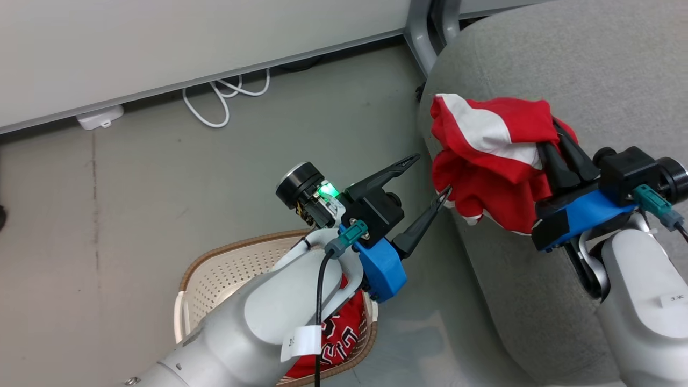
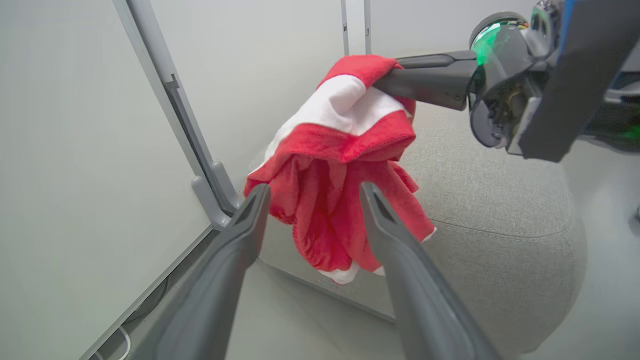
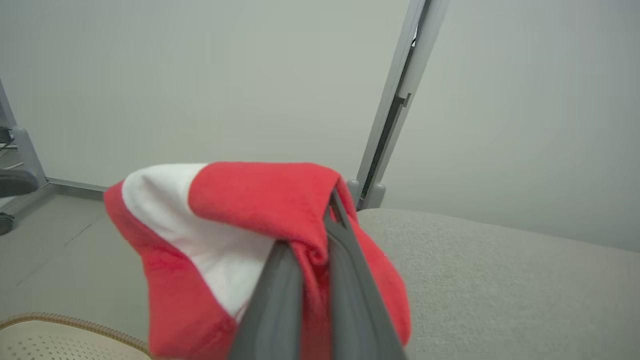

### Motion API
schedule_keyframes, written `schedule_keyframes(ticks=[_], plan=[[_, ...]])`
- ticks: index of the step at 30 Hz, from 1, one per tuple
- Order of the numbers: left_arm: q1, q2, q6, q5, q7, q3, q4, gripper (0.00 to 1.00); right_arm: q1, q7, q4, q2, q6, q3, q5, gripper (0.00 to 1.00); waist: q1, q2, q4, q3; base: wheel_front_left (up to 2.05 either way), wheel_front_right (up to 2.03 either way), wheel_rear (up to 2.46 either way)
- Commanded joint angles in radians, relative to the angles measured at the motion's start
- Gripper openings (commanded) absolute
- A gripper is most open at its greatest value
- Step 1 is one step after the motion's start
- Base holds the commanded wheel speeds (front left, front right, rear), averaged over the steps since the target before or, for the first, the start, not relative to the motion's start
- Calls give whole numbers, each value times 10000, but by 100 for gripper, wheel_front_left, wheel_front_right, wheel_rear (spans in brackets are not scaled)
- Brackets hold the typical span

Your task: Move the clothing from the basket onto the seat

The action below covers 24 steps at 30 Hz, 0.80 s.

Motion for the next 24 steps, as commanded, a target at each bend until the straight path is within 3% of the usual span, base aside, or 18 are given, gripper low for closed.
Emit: schedule_keyframes(ticks=[1,14,24], plan=[[-9,65,-27,82,-27,3,-37,100,168,-45,-118,11,1,-160,-38,0,0,0,-317,188,0,0,0],[-164,33,-54,314,-29,-256,-116,100,1108,-44,-724,265,1,-1983,-95,0,0,0,-1461,556,0,0,0],[-272,20,-92,407,-27,-241,-99,100,1609,-44,-899,552,1,-2427,-166,0,0,0,-1795,700,0,0,0]])
